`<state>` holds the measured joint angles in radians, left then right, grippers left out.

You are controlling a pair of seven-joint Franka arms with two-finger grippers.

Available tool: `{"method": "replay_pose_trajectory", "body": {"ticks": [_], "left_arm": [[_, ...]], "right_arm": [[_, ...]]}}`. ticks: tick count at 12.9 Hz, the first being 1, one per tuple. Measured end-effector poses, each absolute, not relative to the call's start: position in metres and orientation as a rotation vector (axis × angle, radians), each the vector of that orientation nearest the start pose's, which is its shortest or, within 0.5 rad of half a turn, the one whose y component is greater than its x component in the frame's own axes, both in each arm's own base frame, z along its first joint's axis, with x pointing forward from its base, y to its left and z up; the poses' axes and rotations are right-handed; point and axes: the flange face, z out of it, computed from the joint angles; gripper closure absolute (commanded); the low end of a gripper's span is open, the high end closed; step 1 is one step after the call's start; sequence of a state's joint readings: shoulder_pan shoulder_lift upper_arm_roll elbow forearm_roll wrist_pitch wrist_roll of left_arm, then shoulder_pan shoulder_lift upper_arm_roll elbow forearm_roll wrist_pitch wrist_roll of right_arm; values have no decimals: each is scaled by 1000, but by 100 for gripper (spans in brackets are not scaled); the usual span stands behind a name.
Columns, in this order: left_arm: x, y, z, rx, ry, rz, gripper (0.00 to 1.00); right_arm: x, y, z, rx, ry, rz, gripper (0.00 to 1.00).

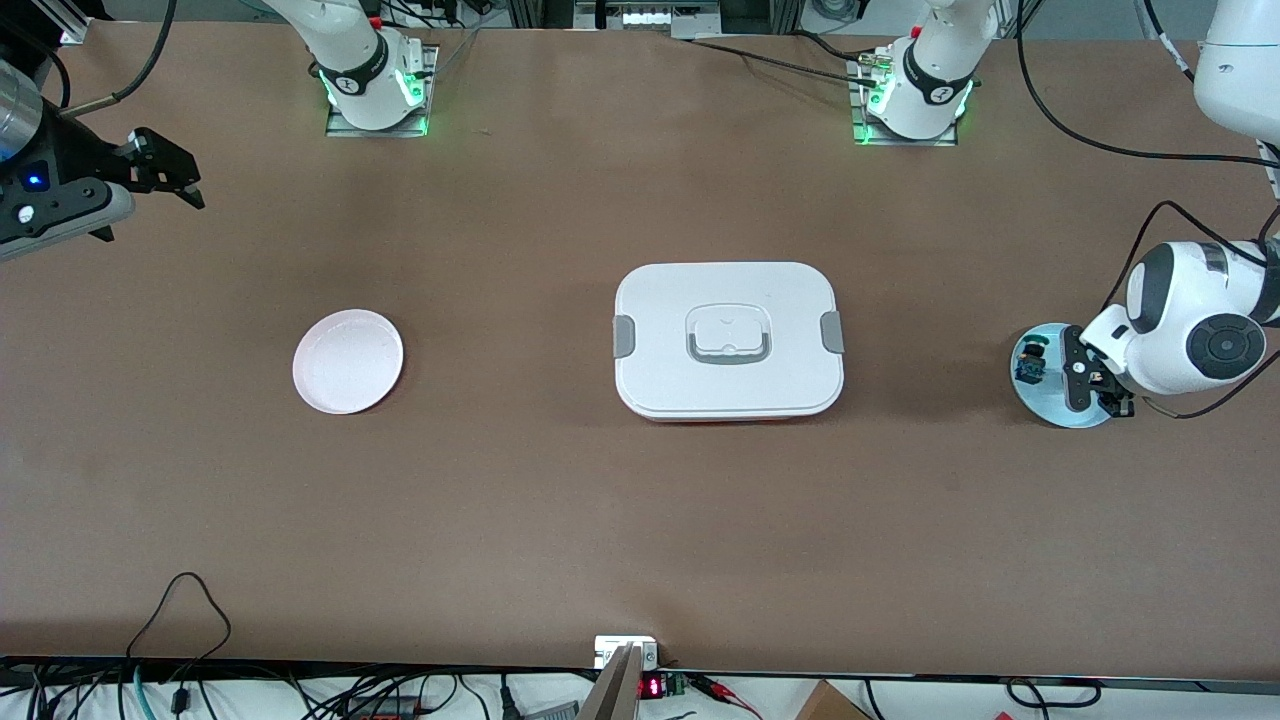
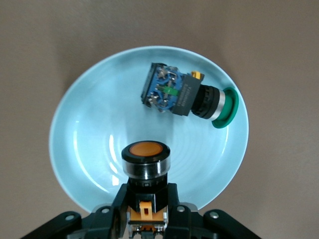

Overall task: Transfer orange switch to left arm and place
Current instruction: 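Open the left gripper to release the switch on the blue plate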

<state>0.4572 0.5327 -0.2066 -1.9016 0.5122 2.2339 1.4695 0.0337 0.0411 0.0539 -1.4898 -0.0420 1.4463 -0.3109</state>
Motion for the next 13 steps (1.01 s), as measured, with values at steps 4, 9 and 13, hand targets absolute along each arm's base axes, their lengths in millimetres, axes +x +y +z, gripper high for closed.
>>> {"method": "replay_pose_trajectory", "body": {"ticks": [4,9,13], "left_arm": [[576,183,195,-2203,2139,437,91],[570,188,186,-2217,2141,430,1],[571,187,188,-2209,2147,424,0]], "right_arm": [[568,38,611,-3118,-576,118,0],[585,29,576,-3109,-524,199,0],[583,23,571,-3106,-516,217,0]]}}
